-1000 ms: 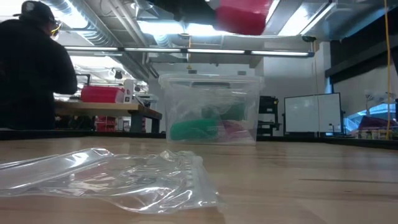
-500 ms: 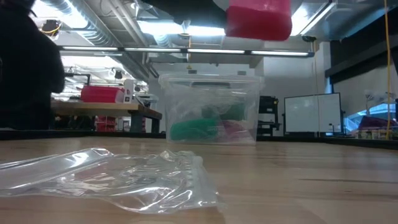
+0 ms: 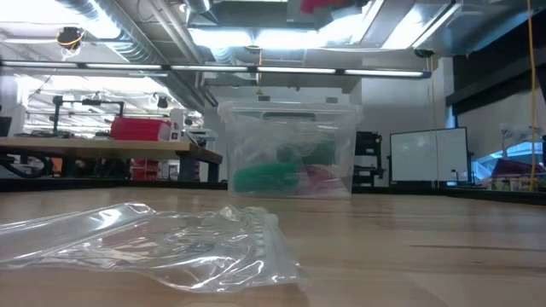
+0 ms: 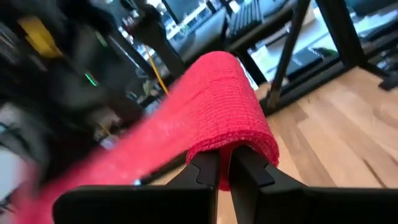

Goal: Roll bandage
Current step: Roll the red bandage

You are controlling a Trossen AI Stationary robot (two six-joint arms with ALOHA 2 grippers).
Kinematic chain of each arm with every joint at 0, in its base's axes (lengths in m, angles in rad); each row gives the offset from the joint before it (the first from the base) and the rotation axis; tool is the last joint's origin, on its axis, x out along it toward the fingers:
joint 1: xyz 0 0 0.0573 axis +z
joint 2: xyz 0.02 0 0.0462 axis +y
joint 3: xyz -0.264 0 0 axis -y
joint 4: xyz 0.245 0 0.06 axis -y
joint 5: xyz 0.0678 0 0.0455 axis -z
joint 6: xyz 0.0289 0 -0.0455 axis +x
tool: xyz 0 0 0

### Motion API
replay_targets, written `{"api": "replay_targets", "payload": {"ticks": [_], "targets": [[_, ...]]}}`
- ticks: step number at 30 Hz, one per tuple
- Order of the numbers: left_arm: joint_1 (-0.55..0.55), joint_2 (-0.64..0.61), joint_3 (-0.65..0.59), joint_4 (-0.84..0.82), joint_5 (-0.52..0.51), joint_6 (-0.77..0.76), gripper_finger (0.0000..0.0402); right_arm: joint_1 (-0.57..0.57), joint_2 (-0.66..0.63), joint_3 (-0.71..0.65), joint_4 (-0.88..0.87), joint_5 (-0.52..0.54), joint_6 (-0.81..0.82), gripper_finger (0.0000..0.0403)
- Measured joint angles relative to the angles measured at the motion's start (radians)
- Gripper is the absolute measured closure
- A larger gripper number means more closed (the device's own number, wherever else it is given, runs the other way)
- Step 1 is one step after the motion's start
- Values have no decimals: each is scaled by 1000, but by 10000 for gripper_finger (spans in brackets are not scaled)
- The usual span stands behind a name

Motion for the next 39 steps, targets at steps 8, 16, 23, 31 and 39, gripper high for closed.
{"api": "replay_targets", "payload": {"ticks": [8, 16, 23, 31, 39], "targets": [[-23, -111, 22, -61, -51, 70, 391, -22, -1, -129, 89, -184, 100, 398], [-20, -193, 22, -55, -64, 111, 391, -22, -2, -174, 129, -268, 150, 398], [-7, -217, 24, -40, -154, 159, 391, 19, -1, -187, 180, -286, 166, 398], [62, -217, 25, -50, -169, 159, 391, 131, 0, -189, 231, -280, 167, 398], [142, -210, -1, -66, -167, 139, 391, 257, 0, -189, 307, -200, 189, 398]]}}
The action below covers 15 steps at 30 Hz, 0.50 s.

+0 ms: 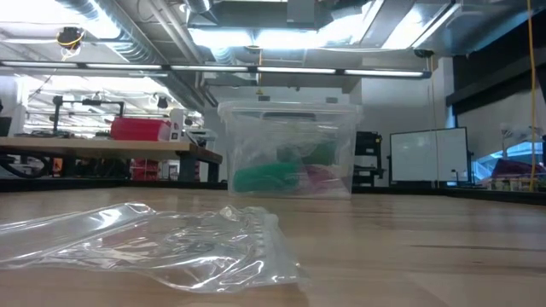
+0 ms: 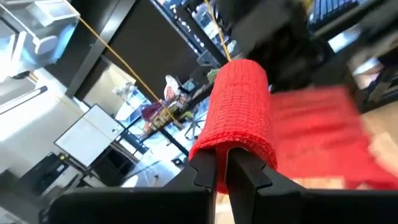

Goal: Roll bandage
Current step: Roll the red bandage

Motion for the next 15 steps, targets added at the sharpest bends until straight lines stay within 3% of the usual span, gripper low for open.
{"api": "replay_targets", "payload": {"ticks": [7, 15], "targets": [[10, 54, -1, 15, -8, 18, 391, 52, 1, -1, 65, 55, 34, 398], [-6, 85, -1, 5, -33, 63, 391, 53, 1, -2, 111, 46, 310, 397]]}}
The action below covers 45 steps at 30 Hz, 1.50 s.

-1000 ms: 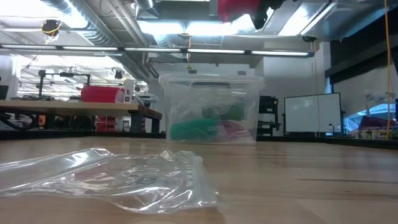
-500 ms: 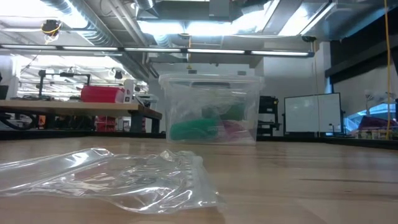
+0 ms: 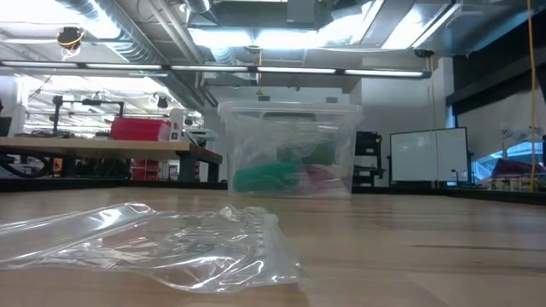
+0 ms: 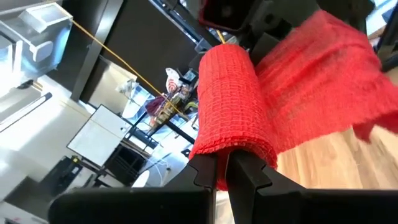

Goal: Roll bandage
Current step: Roll the red bandage

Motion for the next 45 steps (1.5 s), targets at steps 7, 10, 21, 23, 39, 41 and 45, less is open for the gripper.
{"api": "replay_targets", "payload": {"ticks": [7, 10, 21, 23, 39, 41, 45], "targets": [[-3, 1, 0, -2, 2, 47, 391, 0, -6, 0, 8, 0, 134, 347], [-6, 1, 0, -1, 7, 59, 391, 0, -6, 1, -10, 3, 139, 306], [-15, -3, -2, 24, -3, 108, 391, -2, -29, 4, -140, 159, -90, 229], [-27, -11, -4, 40, -10, 127, 391, 0, -36, 4, -160, 192, -148, 234], [-134, -41, 2, -22, 25, 34, 391, -55, -78, 40, -176, 376, -195, 208], [-138, -41, 2, -74, 26, -15, 391, -55, -78, 58, -177, 366, -210, 190], [-138, -37, 2, -142, 27, -90, 391, -54, -96, 85, -185, 356, -228, 160]]}}
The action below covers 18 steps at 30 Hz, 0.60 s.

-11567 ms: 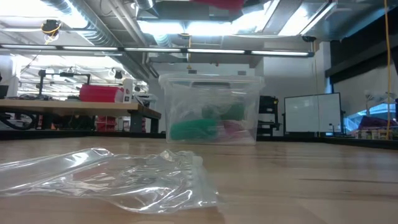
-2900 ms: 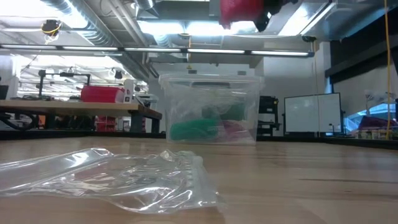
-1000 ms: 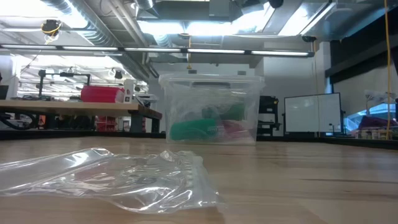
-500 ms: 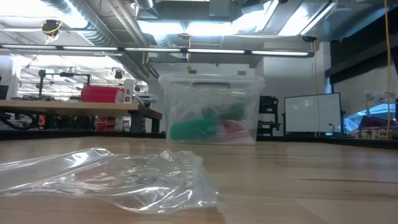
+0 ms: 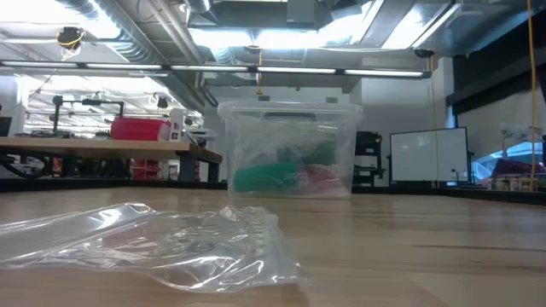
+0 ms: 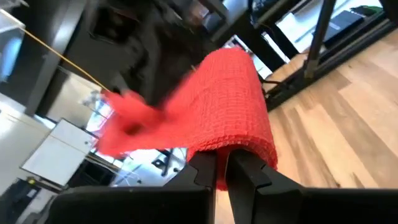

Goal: Roll bandage
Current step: Roll the red bandage

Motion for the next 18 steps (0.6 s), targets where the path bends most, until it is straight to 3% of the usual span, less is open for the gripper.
{"api": "replay_targets", "payload": {"ticks": [10, 18], "targets": [[9, 3, 0, -103, -1, -100, 391, 2, -45, 11, -17, -121, 98, 149], [14, 4, 0, -104, -1, -118, 391, 2, -65, 11, 123, -220, 492, 150]]}}
